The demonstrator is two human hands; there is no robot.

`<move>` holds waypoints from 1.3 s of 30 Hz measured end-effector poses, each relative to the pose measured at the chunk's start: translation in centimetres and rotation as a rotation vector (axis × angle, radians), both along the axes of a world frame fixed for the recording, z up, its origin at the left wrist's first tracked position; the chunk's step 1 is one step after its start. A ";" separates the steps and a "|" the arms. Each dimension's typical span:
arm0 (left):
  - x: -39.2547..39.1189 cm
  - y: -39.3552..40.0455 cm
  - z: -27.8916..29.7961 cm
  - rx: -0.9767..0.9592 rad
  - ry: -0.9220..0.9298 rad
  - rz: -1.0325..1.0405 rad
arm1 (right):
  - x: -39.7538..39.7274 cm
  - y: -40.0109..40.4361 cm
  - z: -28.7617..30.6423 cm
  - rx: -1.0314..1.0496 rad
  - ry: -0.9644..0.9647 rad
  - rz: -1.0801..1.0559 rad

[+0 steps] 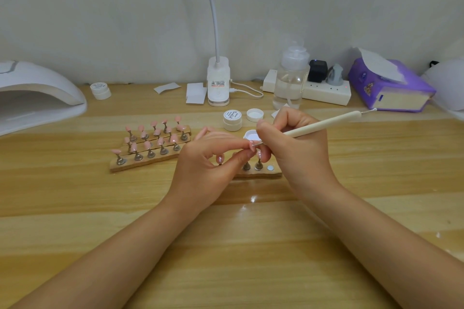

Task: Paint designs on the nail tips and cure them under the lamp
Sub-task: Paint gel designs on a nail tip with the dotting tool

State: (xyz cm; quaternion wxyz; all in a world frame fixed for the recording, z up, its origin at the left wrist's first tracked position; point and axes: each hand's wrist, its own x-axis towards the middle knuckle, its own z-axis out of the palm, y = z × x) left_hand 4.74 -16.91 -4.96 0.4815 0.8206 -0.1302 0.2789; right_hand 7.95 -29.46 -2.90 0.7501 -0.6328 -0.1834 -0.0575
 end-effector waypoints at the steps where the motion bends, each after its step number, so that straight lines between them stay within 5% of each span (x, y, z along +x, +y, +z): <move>1: 0.0 0.0 0.0 0.001 -0.002 -0.003 | 0.0 0.0 0.0 -0.002 -0.003 0.000; 28: -0.1 -0.1 0.1 -0.014 0.026 0.010 | 0.8 -0.5 0.3 0.181 0.094 -0.156; 39: -0.3 0.0 0.3 -0.042 0.002 0.000 | 4.0 -1.1 -0.7 -0.091 0.031 -0.177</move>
